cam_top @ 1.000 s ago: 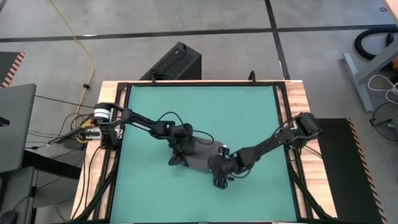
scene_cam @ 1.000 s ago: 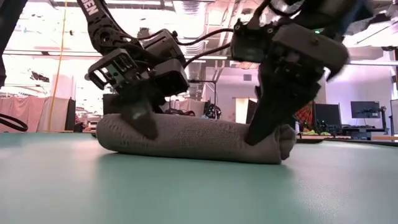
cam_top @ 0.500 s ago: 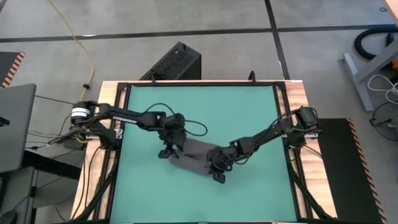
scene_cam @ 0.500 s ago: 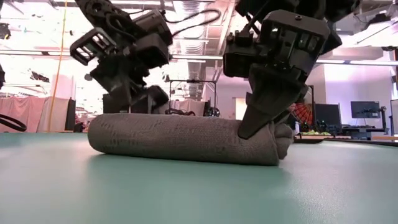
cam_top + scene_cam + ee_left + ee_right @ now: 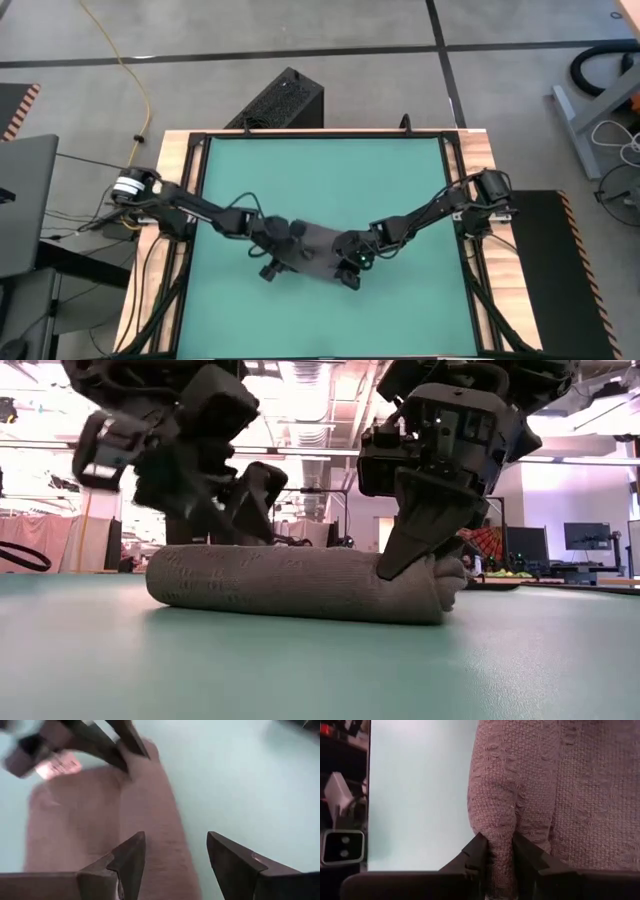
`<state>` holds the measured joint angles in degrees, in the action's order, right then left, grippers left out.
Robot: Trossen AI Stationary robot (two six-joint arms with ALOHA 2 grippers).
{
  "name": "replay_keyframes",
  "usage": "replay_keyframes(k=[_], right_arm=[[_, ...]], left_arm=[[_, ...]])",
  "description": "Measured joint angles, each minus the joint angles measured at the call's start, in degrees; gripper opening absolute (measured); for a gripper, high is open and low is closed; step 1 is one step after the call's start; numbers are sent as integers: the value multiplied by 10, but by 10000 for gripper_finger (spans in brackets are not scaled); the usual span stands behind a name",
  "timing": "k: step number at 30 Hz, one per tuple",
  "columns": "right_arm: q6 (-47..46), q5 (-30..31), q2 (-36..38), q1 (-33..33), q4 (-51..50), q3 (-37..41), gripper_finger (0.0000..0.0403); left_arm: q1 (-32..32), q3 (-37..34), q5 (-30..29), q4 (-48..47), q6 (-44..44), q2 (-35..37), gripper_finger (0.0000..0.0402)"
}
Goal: Roll towel into tight, uniform cylinder
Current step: Roll the gray towel
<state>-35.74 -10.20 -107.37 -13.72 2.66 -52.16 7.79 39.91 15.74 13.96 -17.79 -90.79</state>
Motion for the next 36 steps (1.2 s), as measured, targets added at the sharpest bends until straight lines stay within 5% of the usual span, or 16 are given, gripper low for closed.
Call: replay_keyframes(k=[5,16,24,32,36], right_arm=[[-59,3,0,-2,0,0,84],[-107,15,0,-14,2,0,93],[-110,18,-1,-18,3,0,156],[-84,34,51,-7,-39,0,214],[-66,99,114,-20,-115,2,214]], left_arm=[[24,2,-105,11,-12,-34,202],[5,3,-106,47,-6,-97,204],[-19,4,-104,34,4,-105,176],[-62,54,-21,-96,53,-104,45],[-90,85,56,-165,77,-105,43]])
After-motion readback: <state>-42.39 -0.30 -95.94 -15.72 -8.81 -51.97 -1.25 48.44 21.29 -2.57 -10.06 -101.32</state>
